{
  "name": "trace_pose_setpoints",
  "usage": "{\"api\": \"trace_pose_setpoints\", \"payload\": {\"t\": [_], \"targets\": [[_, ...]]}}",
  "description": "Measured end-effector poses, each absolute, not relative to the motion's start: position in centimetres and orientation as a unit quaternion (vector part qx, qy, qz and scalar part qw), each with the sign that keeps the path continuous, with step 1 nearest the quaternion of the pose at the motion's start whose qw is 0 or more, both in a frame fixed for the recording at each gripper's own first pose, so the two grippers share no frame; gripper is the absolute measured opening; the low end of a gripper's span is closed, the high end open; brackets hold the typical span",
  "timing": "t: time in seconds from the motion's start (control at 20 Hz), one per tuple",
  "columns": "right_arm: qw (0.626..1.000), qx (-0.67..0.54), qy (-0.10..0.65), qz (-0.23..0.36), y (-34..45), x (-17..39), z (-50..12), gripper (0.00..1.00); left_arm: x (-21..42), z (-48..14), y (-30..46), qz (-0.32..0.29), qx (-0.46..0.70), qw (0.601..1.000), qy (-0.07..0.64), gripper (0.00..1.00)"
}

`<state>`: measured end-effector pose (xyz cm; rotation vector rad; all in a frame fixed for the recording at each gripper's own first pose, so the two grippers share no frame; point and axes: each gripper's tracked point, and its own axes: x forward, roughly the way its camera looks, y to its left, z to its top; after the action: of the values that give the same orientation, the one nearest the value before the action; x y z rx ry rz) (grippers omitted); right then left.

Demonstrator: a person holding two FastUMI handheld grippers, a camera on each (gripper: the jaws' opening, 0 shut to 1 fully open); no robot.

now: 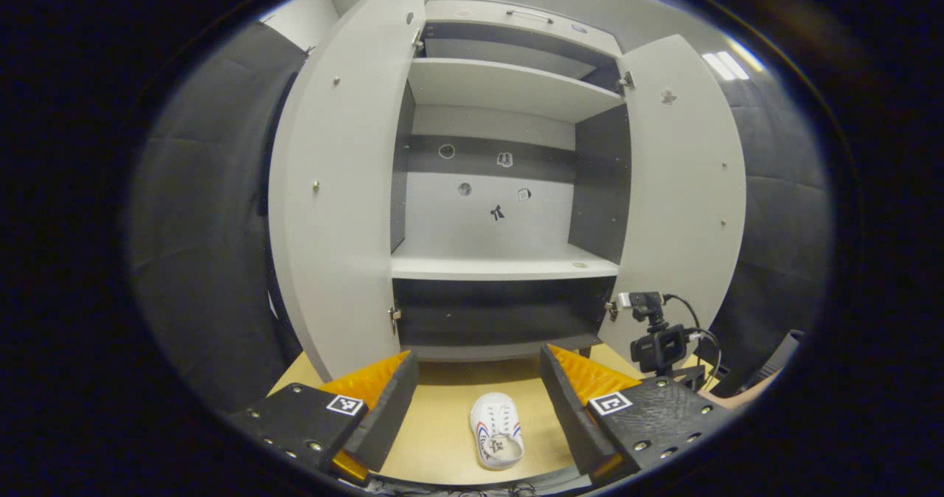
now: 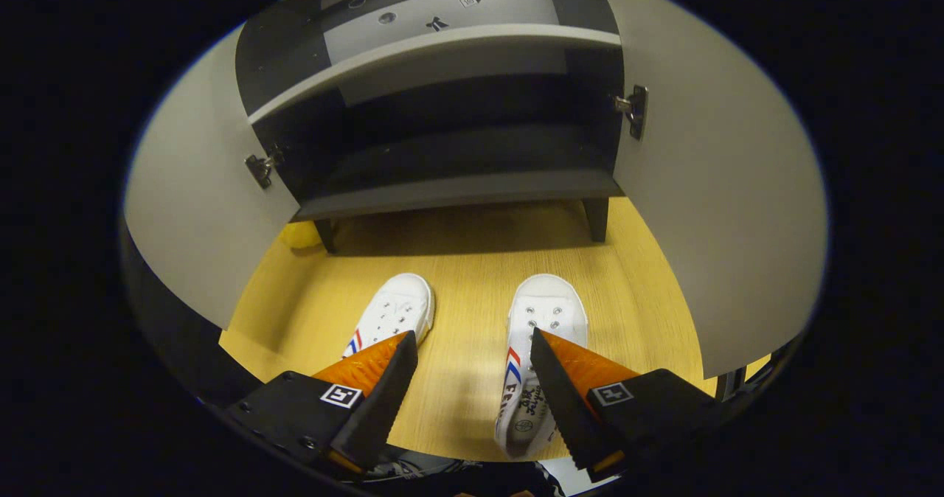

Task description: Grab one shoe with the right hand and put it into the shoe cabinet, grab the other shoe with the left hand and put it into the shoe cabinet; then close the right door with the right hand and the left door with the left hand.

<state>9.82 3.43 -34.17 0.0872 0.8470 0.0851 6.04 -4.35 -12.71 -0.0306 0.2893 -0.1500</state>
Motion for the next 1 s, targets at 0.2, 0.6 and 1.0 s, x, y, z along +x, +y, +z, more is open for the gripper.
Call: {"api": "trace_pose_setpoints", "payload": {"t": [0.2, 0.6, 1.0], "targets": [[0.893, 0.039, 0.447, 0.03, 2.4, 10.0, -38.4, 0.93, 6.3, -13.9, -5.1, -0.077, -0.004, 0.984, 0.16, 0.94], [0.882, -0.055, 0.467, 0.016, 2.1, 10.3, -41.8, 0.86, 7.6, -14.8, -6.5, -0.086, 0.004, 0.982, 0.17, 0.94], [0.872, -0.119, 0.474, 0.002, 0.4, 11.2, -43.1, 0.3, 8.5, -14.1, -6.9, -0.087, 0.004, 0.983, 0.159, 0.94]]}}
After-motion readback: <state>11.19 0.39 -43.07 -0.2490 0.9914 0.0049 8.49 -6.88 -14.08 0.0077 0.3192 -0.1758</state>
